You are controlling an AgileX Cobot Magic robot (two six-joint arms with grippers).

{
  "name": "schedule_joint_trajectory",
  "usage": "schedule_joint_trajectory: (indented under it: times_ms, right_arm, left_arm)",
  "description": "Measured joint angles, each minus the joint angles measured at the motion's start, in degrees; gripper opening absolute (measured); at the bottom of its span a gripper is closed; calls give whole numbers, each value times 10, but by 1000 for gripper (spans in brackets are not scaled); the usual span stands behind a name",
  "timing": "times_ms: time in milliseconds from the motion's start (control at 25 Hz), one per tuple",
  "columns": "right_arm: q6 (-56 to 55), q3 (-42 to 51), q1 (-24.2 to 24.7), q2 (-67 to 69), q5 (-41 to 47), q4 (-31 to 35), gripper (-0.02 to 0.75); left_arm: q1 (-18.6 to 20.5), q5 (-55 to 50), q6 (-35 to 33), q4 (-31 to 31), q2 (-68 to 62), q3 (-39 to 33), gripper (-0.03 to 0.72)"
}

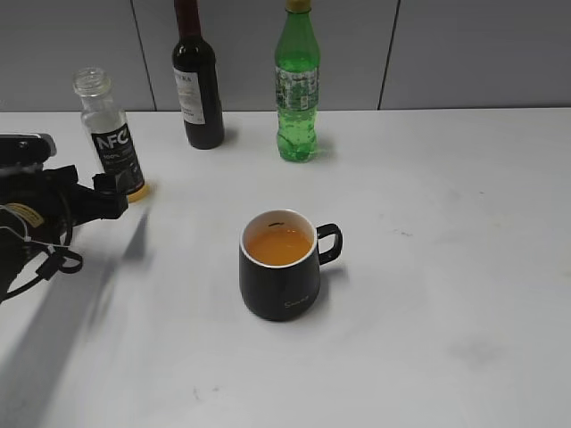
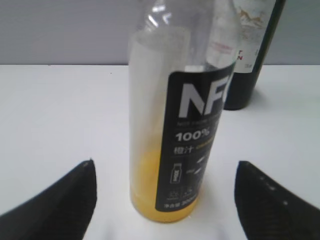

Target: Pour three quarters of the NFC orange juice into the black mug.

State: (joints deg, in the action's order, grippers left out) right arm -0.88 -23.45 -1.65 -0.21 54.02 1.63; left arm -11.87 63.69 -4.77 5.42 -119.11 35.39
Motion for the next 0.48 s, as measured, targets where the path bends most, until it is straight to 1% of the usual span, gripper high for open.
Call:
schedule_joint_trajectory:
  times_ms: [80,160,360,480]
  right_arm:
    - [0,0,0,0,0,0,582]
    - [0,0,0,0,0,0,582]
    - [0,0,0,0,0,0,582]
    - [0,0,0,0,0,0,582]
  left_arm:
    - [0,-19,0,0,32,-20,663]
    - [0,-67,0,0,75,-35,659]
    - [0,-258,0,0,194,-41,650]
    - [0,-403,0,0,272,-42,644]
